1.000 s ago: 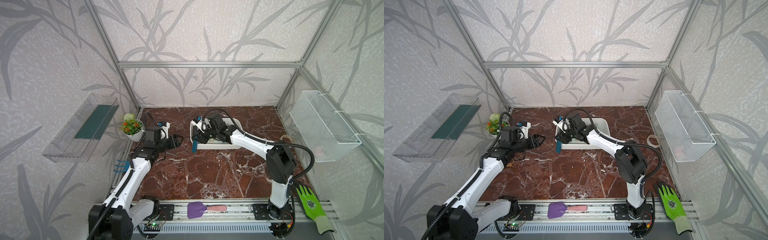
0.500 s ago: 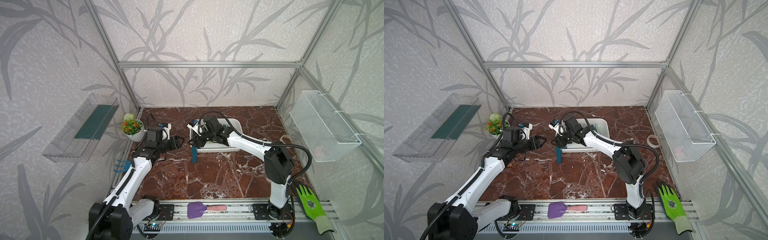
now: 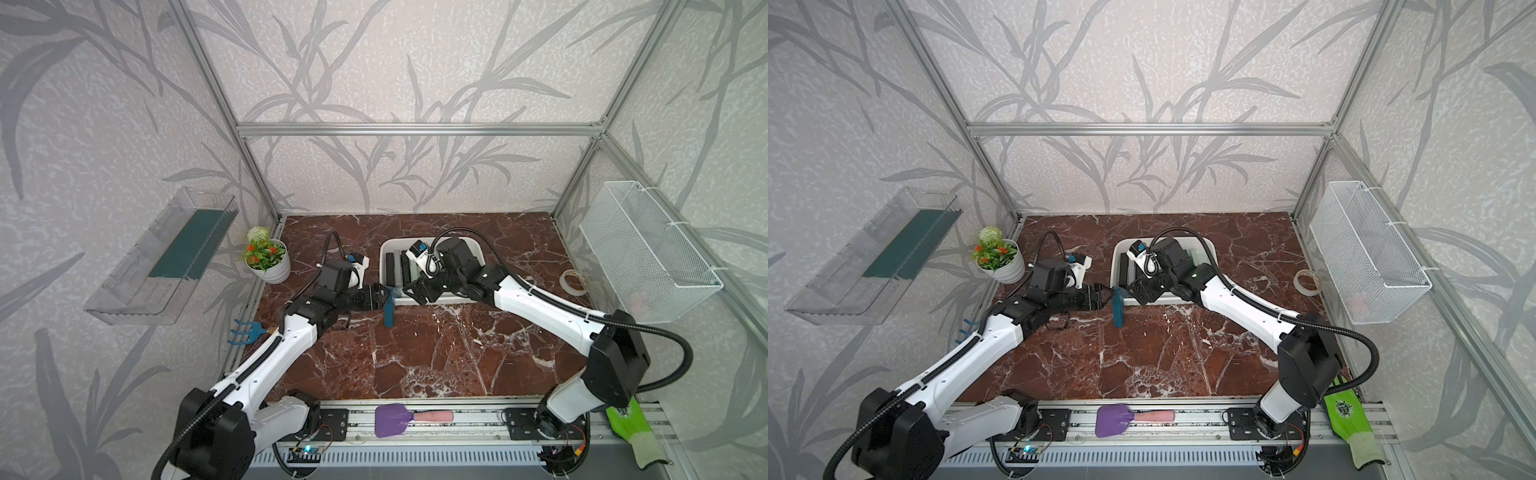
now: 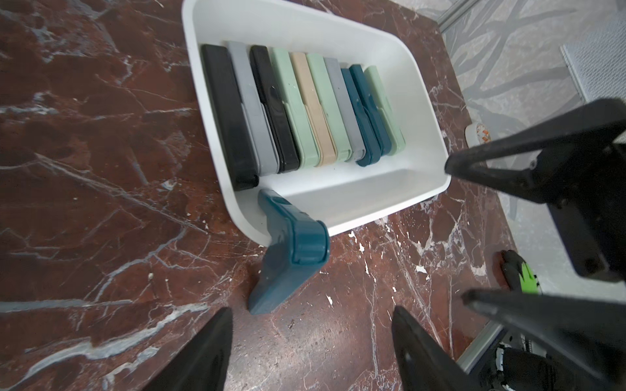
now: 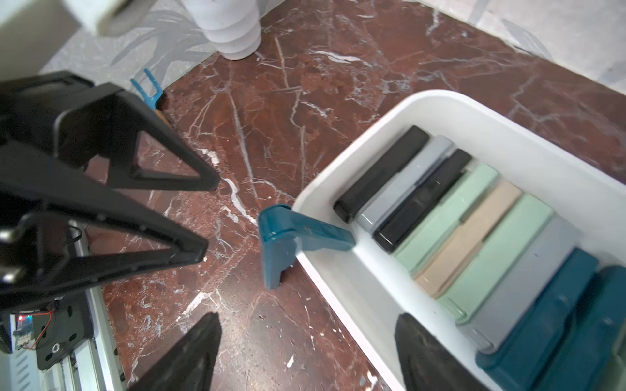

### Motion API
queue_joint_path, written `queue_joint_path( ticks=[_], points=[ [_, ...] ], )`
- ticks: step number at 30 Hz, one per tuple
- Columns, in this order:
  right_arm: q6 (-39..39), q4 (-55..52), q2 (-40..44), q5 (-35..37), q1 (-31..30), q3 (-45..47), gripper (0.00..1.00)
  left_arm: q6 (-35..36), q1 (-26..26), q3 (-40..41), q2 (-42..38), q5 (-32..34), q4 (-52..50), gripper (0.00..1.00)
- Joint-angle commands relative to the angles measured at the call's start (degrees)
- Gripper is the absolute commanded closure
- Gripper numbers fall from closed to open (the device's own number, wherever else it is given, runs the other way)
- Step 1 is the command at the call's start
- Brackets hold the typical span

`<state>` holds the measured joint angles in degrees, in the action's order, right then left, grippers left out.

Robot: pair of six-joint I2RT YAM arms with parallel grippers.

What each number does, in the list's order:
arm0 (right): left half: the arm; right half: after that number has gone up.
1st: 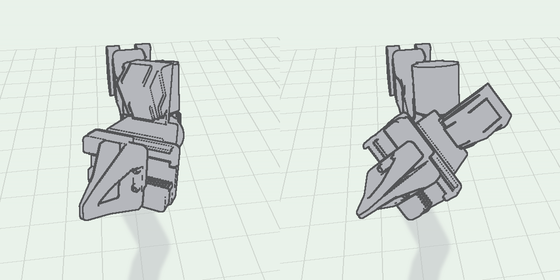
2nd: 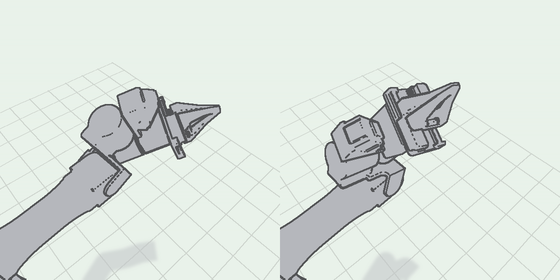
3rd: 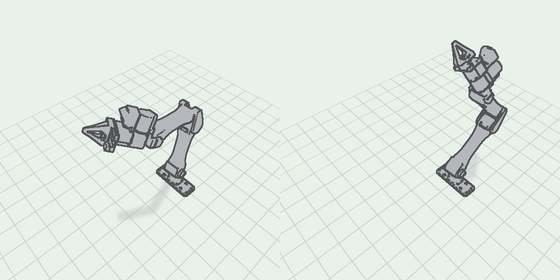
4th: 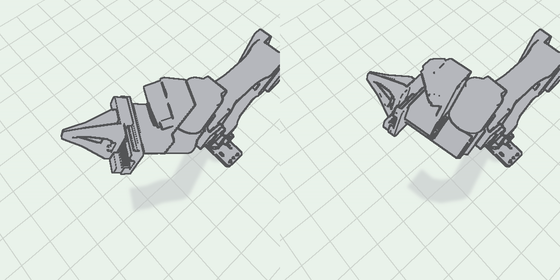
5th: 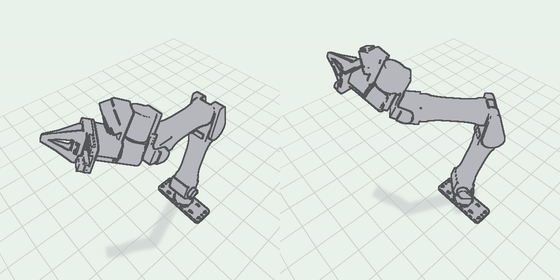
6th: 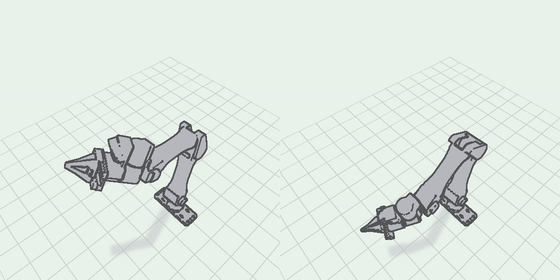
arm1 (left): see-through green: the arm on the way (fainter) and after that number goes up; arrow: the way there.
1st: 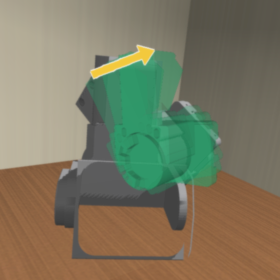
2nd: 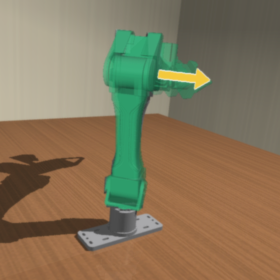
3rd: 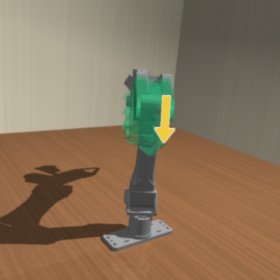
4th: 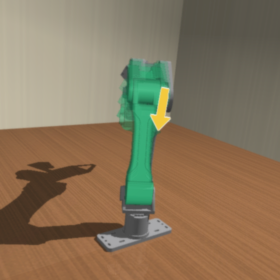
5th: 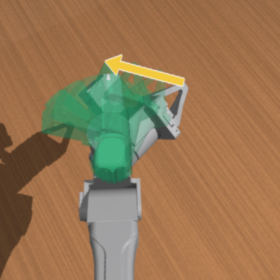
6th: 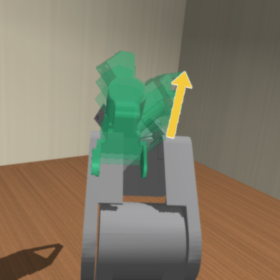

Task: Put the pruning pliers into the storage box
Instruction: Pick up the pruning pliers from the storage box.

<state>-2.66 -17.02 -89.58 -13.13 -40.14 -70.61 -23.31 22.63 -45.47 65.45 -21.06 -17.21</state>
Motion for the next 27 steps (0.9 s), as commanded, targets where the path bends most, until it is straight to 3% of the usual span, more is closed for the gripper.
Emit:
queue_joint_path(
  ticks=[1,8,15,19,27],
  points=[
    [-5.3,2.37,5.17,3.11,5.03,3.07,0.2,4.18,1.81,-0.69,3.13,6.37,0.74,0.26],
    [-8.24,7.4,11.38,2.5,10.45,9.61,0.21,9.2,6.08,-2.99,9.65,15.22,2.15,0.26],
    [-8.9,9.36,11.36,1.94,10.93,11.58,0.23,10.77,7.38,-5.16,14.14,16.03,5.41,0.32],
    [-8.77,9.99,11.18,2.1,11.04,11.77,0.26,10.82,7.66,-5.86,16.1,16.14,6.23,0.45],
    [-8.22,9.55,11.45,2.97,11.57,11.72,0.29,10.9,8.18,-7.56,14.7,16.98,3.59,0.87]
  ],
)
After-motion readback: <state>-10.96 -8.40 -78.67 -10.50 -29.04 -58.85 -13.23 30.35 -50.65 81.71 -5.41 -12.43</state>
